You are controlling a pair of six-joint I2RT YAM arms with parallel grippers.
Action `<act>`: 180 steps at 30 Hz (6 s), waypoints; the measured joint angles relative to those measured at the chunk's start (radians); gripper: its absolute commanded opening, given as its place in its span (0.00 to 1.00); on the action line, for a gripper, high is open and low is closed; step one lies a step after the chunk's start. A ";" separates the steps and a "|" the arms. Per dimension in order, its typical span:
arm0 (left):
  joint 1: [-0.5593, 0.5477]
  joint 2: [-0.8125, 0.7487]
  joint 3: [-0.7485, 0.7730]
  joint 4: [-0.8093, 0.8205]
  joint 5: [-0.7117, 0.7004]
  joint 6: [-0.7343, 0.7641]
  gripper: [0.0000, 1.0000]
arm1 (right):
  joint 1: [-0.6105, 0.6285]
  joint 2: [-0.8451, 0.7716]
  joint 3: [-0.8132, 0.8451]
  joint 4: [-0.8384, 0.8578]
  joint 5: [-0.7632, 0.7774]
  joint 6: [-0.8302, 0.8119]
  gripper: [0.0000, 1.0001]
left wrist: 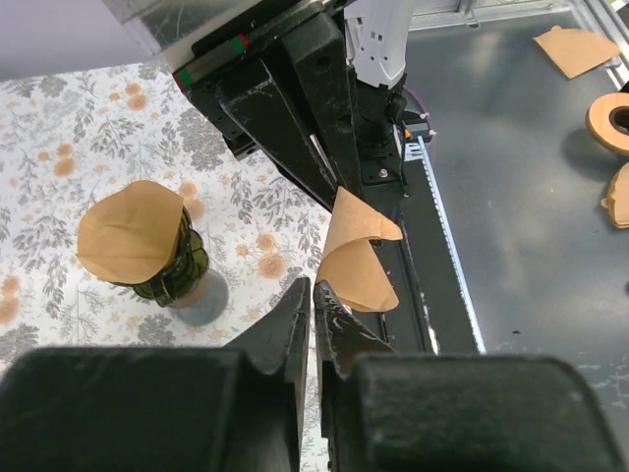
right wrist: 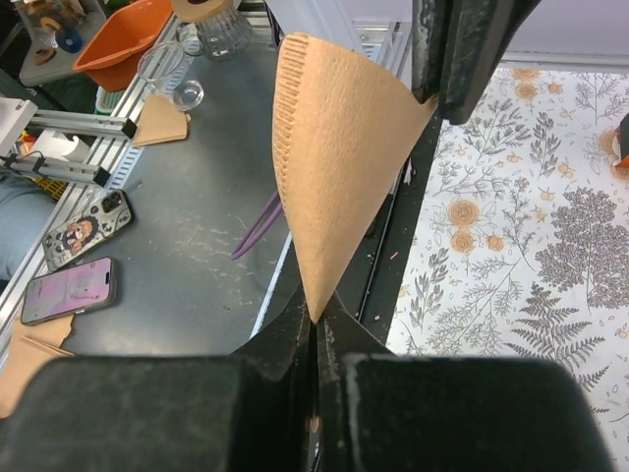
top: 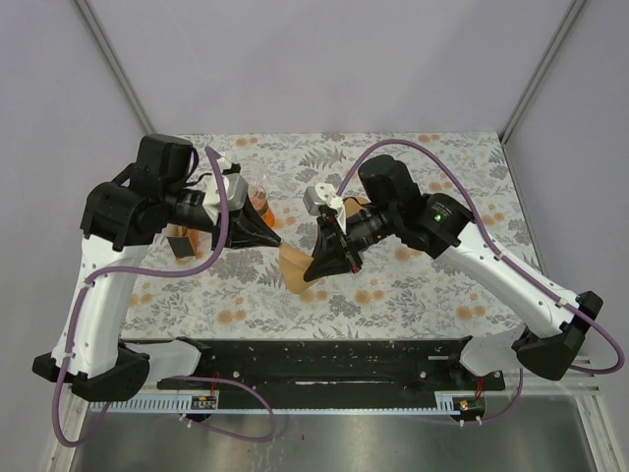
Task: Place the coffee filter in the dripper
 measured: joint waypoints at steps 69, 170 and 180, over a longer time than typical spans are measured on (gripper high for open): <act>-0.033 -0.002 -0.041 0.014 -0.181 -0.275 0.51 | -0.008 -0.111 -0.135 0.234 0.241 0.094 0.00; 0.048 0.040 0.148 0.000 -0.110 0.034 0.00 | -0.164 -0.013 -0.150 0.662 -0.001 0.391 0.39; 0.047 0.049 0.147 0.000 -0.113 -0.002 0.00 | -0.161 -0.011 -0.150 0.637 -0.028 0.364 0.01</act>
